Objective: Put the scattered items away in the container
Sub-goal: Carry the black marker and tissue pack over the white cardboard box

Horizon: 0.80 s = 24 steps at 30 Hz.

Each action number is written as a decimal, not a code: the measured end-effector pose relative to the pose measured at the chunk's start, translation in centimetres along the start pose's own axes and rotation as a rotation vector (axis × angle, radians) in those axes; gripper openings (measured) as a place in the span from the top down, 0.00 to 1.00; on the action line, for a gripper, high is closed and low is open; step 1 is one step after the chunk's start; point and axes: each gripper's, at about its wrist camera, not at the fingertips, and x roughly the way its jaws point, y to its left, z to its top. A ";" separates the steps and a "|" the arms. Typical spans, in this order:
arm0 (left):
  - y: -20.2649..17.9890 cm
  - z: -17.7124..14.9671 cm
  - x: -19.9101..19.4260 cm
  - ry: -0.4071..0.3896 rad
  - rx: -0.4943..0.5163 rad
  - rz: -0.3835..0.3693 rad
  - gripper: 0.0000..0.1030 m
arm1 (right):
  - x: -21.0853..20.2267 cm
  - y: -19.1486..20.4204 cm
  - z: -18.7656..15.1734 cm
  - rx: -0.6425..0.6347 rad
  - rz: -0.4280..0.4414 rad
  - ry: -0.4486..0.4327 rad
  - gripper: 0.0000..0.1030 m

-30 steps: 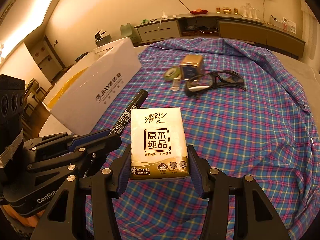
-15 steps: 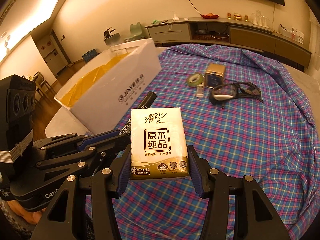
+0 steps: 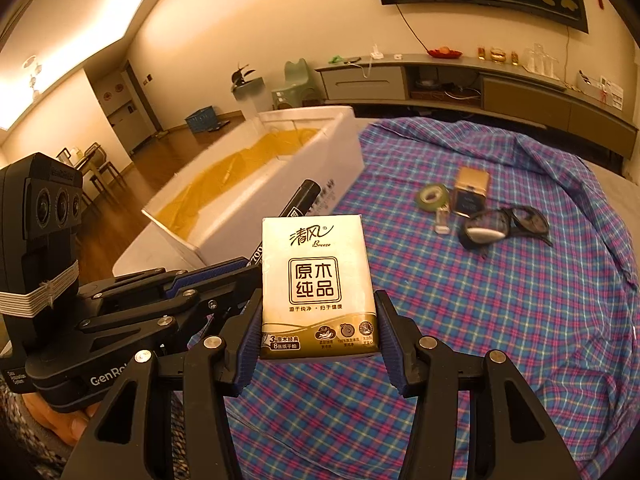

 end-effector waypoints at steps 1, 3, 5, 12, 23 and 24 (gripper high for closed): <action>0.3 0.1 -0.3 -0.006 -0.004 0.003 0.87 | 0.1 0.3 0.2 -0.006 0.007 -0.002 0.48; 1.0 0.5 -1.0 -0.020 -0.015 0.007 0.87 | 0.1 1.1 0.6 -0.017 0.017 -0.005 0.48; 1.6 0.8 -1.6 -0.035 -0.021 0.012 0.87 | 0.3 1.9 1.1 -0.032 0.029 -0.009 0.48; 4.4 2.6 -4.1 -0.098 -0.038 0.056 0.87 | 0.5 4.3 3.2 -0.081 0.055 -0.036 0.48; 10.5 5.0 -6.0 -0.151 -0.089 0.152 0.87 | 3.0 8.1 5.6 -0.164 0.079 -0.031 0.48; 11.0 5.2 -6.0 -0.154 -0.095 0.159 0.87 | 3.4 8.4 5.7 -0.171 0.080 -0.029 0.48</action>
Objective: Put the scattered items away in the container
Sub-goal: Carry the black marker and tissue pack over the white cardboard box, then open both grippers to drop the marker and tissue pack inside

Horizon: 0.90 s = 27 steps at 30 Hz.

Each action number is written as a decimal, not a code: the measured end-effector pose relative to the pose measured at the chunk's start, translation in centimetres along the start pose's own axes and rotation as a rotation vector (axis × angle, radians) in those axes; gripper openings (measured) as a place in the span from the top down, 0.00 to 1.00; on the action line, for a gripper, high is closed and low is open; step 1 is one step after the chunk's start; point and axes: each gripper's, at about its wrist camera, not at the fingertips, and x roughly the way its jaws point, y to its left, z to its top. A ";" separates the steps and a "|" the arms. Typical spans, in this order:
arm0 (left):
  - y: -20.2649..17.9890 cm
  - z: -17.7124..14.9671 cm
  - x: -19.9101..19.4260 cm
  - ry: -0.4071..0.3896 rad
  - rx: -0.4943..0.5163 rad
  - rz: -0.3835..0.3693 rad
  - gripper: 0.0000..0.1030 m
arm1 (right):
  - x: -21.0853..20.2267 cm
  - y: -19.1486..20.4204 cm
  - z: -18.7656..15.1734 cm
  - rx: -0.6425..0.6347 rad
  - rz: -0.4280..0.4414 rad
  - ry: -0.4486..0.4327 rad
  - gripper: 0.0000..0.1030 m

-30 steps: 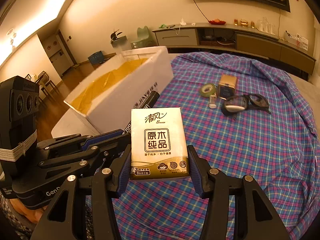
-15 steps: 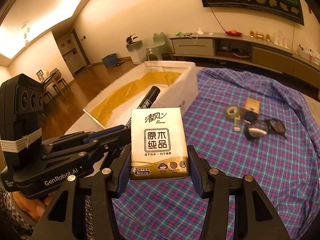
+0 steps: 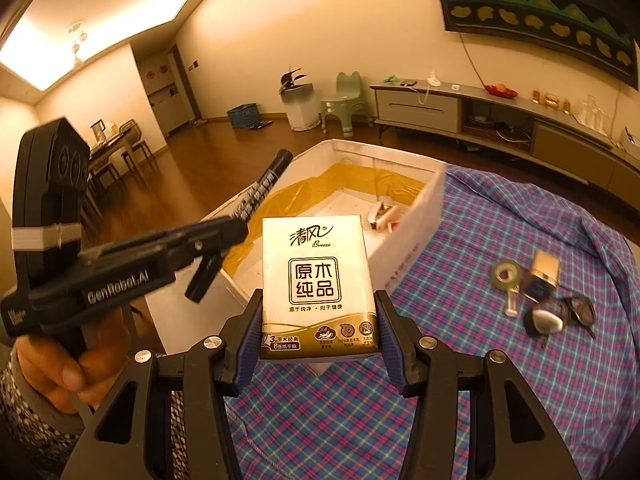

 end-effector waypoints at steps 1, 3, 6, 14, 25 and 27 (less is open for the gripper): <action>0.5 0.3 0.1 -0.002 -0.007 0.006 0.87 | 0.4 0.3 0.3 -0.009 0.001 0.002 0.48; 1.5 0.8 0.3 -0.002 -0.017 0.018 0.87 | 1.4 0.7 0.7 -0.025 0.002 0.009 0.48; 2.8 1.4 1.0 0.011 -0.029 0.034 0.87 | 2.8 1.3 1.3 -0.049 0.002 0.021 0.48; 5.4 2.1 4.1 0.075 -0.016 0.103 0.87 | 7.0 3.0 2.6 -0.110 -0.009 0.063 0.48; 8.7 1.3 8.2 0.184 -0.028 0.191 0.86 | 12.3 3.1 2.4 -0.148 -0.039 0.152 0.47; 9.5 1.0 8.7 0.196 -0.055 0.215 0.75 | 12.7 3.0 2.3 -0.144 -0.040 0.157 0.47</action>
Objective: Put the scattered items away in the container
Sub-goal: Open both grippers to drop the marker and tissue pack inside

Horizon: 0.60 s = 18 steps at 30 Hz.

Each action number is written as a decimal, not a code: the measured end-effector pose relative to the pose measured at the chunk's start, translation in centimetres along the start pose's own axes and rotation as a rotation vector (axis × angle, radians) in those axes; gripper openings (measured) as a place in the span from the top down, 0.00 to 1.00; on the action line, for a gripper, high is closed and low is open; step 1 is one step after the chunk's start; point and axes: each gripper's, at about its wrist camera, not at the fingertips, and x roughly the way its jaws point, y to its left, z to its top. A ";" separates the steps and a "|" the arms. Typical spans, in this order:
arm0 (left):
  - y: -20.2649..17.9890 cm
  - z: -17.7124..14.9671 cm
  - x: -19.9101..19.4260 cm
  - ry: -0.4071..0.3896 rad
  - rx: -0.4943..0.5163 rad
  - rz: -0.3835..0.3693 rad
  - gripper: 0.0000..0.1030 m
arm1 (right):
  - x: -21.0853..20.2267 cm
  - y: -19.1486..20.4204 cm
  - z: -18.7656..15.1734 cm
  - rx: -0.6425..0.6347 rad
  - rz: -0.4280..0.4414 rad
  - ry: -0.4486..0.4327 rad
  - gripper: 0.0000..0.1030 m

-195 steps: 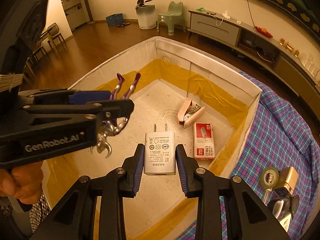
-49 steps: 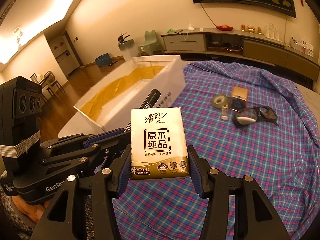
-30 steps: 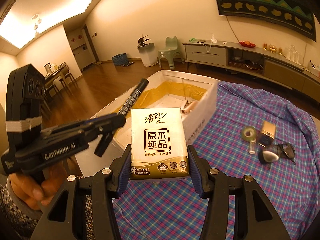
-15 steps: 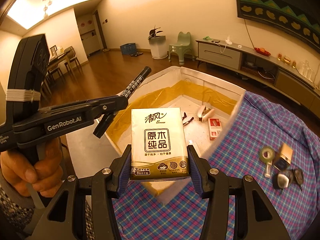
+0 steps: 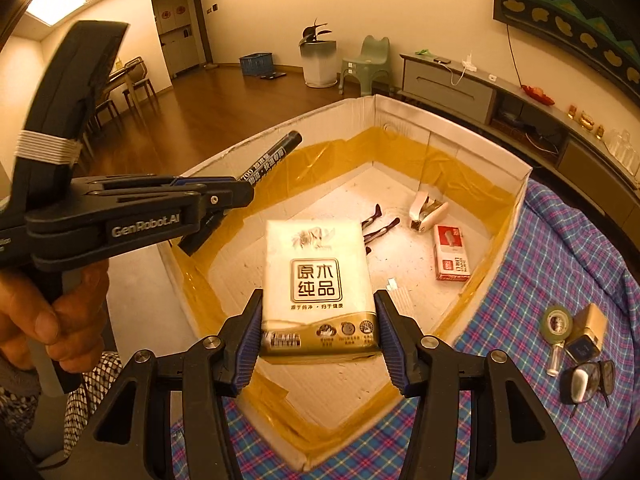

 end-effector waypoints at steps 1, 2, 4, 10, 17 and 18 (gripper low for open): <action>0.3 -0.1 0.3 0.003 -0.012 0.009 0.71 | 0.2 -0.1 -0.1 0.006 0.000 0.004 0.47; 0.4 -0.1 0.3 0.001 -0.015 0.014 0.71 | 0.3 -0.2 -0.1 0.014 0.002 0.004 0.47; 0.3 -0.2 0.4 0.000 -0.007 0.018 0.69 | 0.1 -0.3 -0.3 0.018 0.008 -0.008 0.47; -0.3 -0.2 0.1 0.006 -0.008 0.031 0.65 | -0.9 -0.7 -0.5 0.053 0.043 -0.034 0.46; -1.1 -0.7 -1.4 0.005 -0.015 0.015 0.63 | -2.5 -0.3 -1.1 0.058 0.083 -0.058 0.46; -1.3 -0.8 -1.7 0.005 -0.016 0.011 0.62 | -2.7 -0.2 -1.3 0.055 0.090 -0.060 0.46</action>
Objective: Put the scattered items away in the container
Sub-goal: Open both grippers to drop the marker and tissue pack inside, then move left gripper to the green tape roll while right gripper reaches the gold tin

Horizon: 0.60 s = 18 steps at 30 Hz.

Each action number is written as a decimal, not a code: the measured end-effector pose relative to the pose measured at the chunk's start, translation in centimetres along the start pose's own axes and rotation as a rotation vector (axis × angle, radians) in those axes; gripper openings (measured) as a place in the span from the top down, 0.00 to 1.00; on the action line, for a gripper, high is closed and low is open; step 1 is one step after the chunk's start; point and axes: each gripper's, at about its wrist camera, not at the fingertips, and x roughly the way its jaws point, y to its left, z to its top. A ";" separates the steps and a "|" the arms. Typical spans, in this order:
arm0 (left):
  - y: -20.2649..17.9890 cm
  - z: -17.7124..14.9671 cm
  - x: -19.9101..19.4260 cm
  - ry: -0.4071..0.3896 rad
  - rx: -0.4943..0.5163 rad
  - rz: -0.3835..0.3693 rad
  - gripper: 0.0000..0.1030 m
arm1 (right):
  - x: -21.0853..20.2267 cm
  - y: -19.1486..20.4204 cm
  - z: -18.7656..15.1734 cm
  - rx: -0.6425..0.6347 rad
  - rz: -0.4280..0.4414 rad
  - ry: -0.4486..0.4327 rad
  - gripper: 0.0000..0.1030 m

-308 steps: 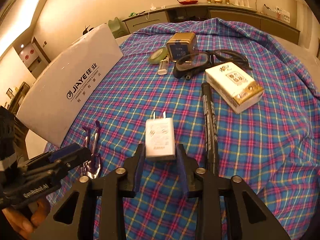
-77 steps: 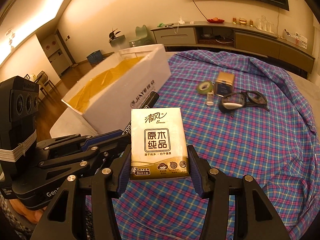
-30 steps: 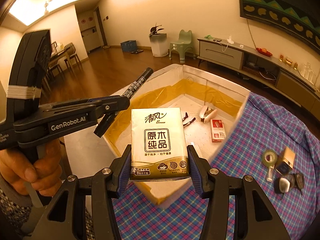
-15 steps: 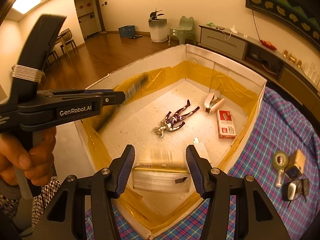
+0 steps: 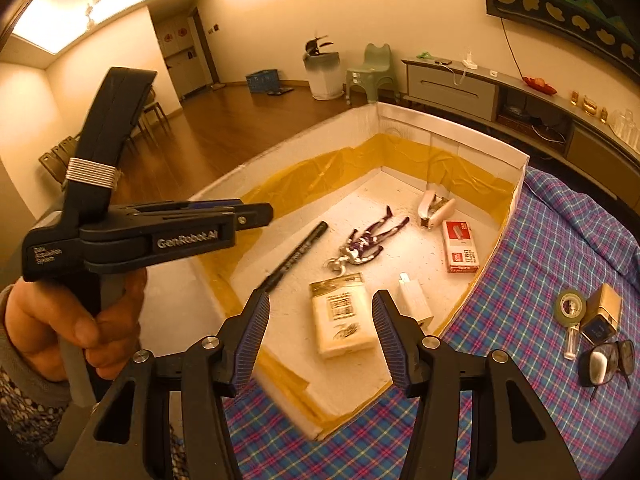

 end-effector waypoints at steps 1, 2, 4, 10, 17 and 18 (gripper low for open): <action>-0.2 -0.1 -0.3 -0.001 0.002 -0.004 0.62 | -0.3 0.0 -0.2 0.004 0.007 -0.003 0.46; -0.4 -0.3 -0.7 -0.003 0.005 -0.008 0.62 | -0.6 -0.1 -0.5 0.014 0.013 -0.009 0.46; -1.0 -0.7 -1.5 -0.010 0.010 -0.023 0.61 | -1.7 -0.3 -1.1 0.035 0.033 -0.036 0.46; -3.9 -1.9 -3.5 -0.022 0.041 -0.077 0.60 | -5.1 -2.0 -3.3 0.110 0.060 -0.095 0.46; -10.4 -3.7 -5.3 -0.021 0.149 -0.168 0.59 | -8.4 -5.9 -6.2 0.228 0.056 -0.131 0.46; -11.5 -4.0 -5.4 -0.016 0.167 -0.182 0.58 | -8.7 -6.6 -6.6 0.245 0.053 -0.136 0.46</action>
